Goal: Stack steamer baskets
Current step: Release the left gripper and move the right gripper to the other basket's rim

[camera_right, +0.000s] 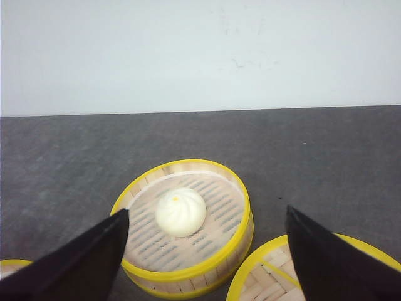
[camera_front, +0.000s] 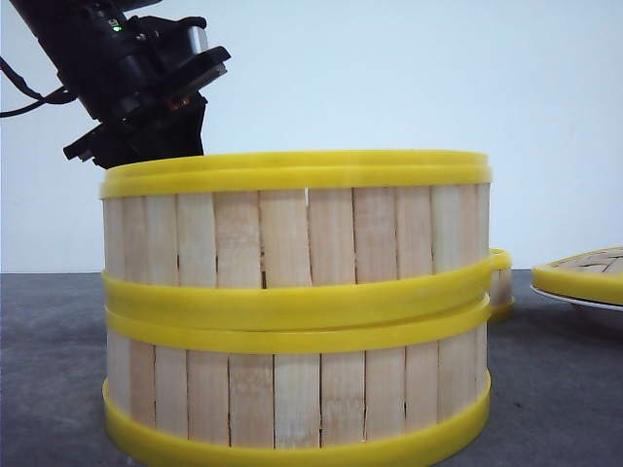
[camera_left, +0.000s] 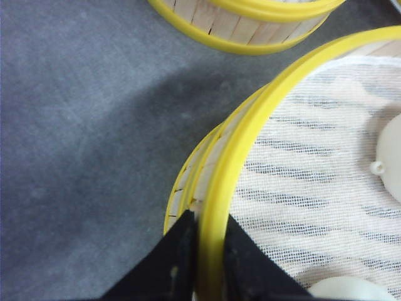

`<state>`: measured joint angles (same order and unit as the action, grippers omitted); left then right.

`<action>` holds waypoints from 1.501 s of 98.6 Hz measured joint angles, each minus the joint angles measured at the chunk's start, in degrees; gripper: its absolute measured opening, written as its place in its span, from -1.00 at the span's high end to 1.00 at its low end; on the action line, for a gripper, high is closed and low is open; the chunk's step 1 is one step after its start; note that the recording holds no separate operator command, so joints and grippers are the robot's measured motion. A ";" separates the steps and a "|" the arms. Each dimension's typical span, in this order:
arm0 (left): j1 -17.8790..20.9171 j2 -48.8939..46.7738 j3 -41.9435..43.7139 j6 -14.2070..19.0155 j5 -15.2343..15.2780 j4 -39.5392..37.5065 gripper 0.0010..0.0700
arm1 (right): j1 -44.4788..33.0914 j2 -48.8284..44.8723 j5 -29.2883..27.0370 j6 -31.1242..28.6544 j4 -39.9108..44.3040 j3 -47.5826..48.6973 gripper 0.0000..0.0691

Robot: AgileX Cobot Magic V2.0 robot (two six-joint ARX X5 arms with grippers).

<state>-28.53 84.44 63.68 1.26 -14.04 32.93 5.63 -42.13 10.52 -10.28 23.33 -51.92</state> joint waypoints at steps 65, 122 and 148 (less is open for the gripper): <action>0.02 0.04 -0.31 1.27 0.09 -2.49 0.35 | 0.00 -0.02 0.00 0.00 1.33 0.00 -0.43; 3.17 -23.74 -0.48 4.15 6.40 -11.21 0.34 | 0.00 -18.36 1.53 -0.92 2.73 -7.61 -0.40; 3.21 -33.44 -8.66 4.15 6.91 -8.50 0.34 | 0.00 -39.26 1.55 -0.90 7.61 -22.29 -0.40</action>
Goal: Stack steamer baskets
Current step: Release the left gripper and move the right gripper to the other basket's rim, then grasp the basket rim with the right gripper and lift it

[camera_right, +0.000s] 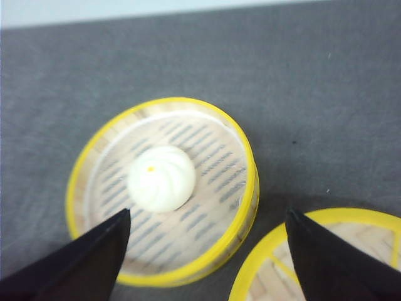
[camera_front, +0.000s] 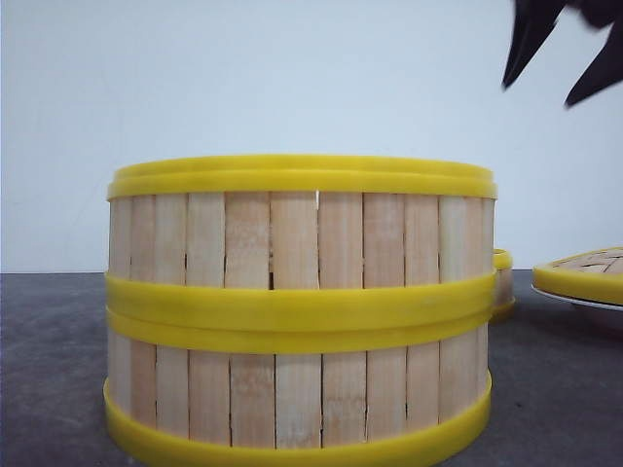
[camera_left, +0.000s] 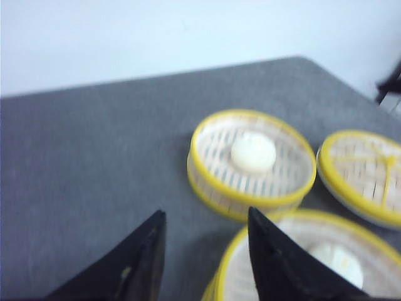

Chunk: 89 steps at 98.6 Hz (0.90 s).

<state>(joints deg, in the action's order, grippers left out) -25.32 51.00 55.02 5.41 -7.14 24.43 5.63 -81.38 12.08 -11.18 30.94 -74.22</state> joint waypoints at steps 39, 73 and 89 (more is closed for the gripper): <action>-2.60 -17.66 -10.49 3.30 -0.04 7.39 0.34 | 0.00 -23.52 -1.57 -0.22 0.63 -10.93 -0.20; -3.26 -30.01 -10.49 6.01 -0.04 11.96 0.34 | 0.00 -32.15 -5.55 -0.42 0.24 -14.05 0.14; -3.26 -31.65 -10.49 6.27 -0.04 13.09 0.34 | 0.33 -33.86 -5.88 -1.14 -0.17 -14.14 0.25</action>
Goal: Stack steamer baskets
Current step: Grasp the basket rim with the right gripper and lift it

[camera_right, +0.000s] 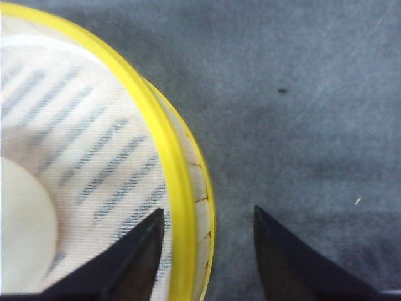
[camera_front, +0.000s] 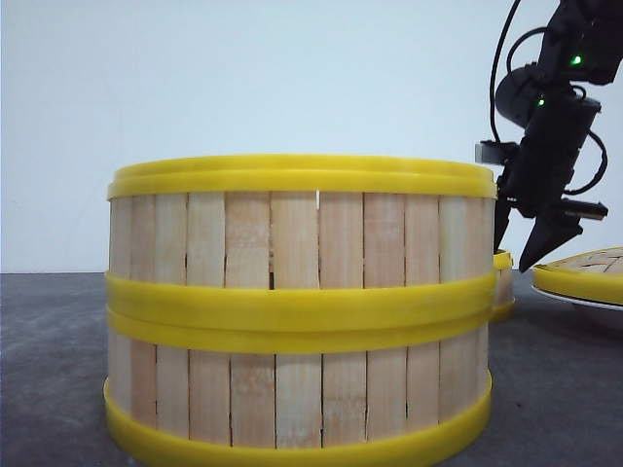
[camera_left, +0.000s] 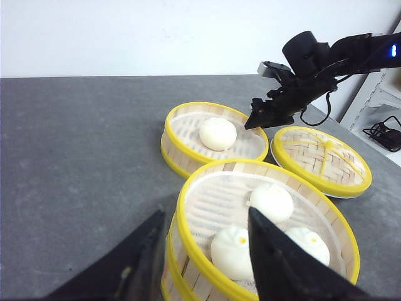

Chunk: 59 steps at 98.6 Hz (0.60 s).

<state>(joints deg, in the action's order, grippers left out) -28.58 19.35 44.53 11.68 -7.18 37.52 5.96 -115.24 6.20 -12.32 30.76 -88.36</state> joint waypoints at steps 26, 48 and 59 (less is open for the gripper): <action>0.00 -0.09 0.00 0.61 0.00 0.48 0.34 | 1.38 -0.96 -1.70 -0.13 -1.11 0.00 0.79; 0.00 -0.09 0.00 0.61 0.00 1.07 0.34 | 1.92 -1.01 -3.58 -1.14 -1.90 -0.15 0.91; 0.00 -0.09 0.00 0.61 0.00 1.11 0.34 | 1.92 -1.11 -3.63 -1.97 -1.36 -1.79 0.91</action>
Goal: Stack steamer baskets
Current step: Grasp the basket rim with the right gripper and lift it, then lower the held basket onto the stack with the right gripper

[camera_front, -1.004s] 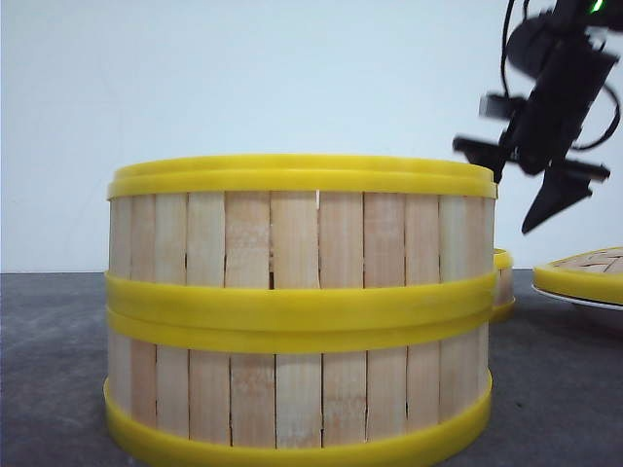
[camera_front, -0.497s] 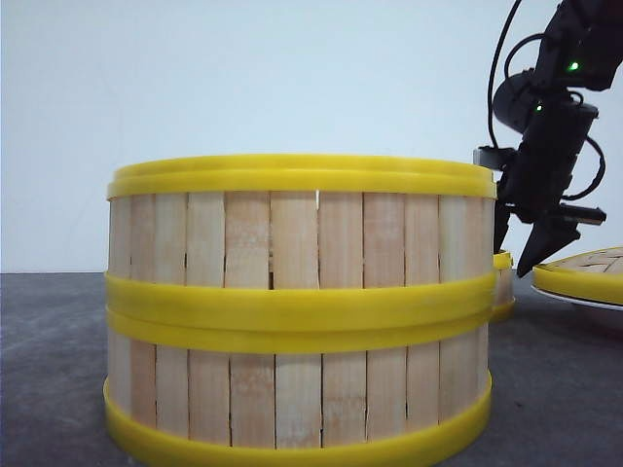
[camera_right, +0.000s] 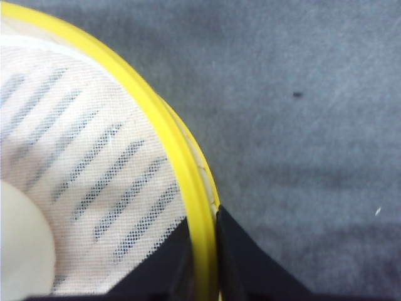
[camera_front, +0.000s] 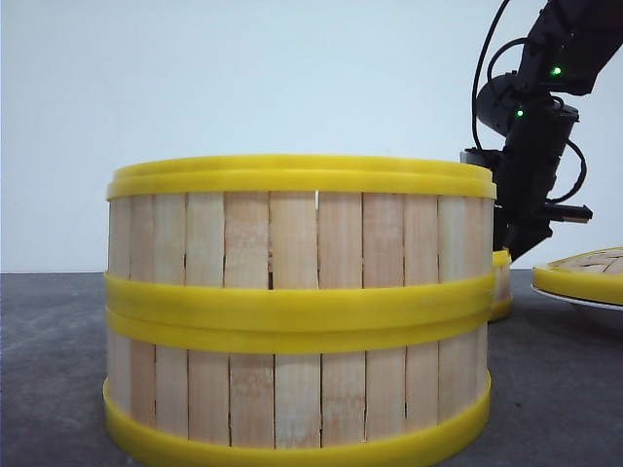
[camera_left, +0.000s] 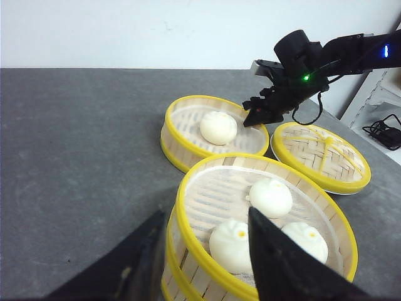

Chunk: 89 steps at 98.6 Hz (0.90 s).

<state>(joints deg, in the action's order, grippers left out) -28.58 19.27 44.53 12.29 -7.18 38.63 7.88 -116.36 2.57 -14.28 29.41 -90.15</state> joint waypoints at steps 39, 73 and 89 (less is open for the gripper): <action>0.00 0.00 0.00 -0.28 0.00 3.41 0.34 | -0.63 8.66 1.16 4.04 14.21 -12.96 0.91; 0.00 0.00 0.00 -2.73 0.00 3.85 0.34 | 3.91 26.67 8.79 10.21 26.45 -13.97 0.91; 0.00 0.00 0.00 -4.17 0.00 3.85 0.34 | 9.42 28.72 8.81 12.63 31.89 -13.97 0.91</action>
<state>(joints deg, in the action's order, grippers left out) -28.58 19.27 44.53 8.12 -7.18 42.48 17.30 -87.64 11.38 -1.65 61.30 -104.12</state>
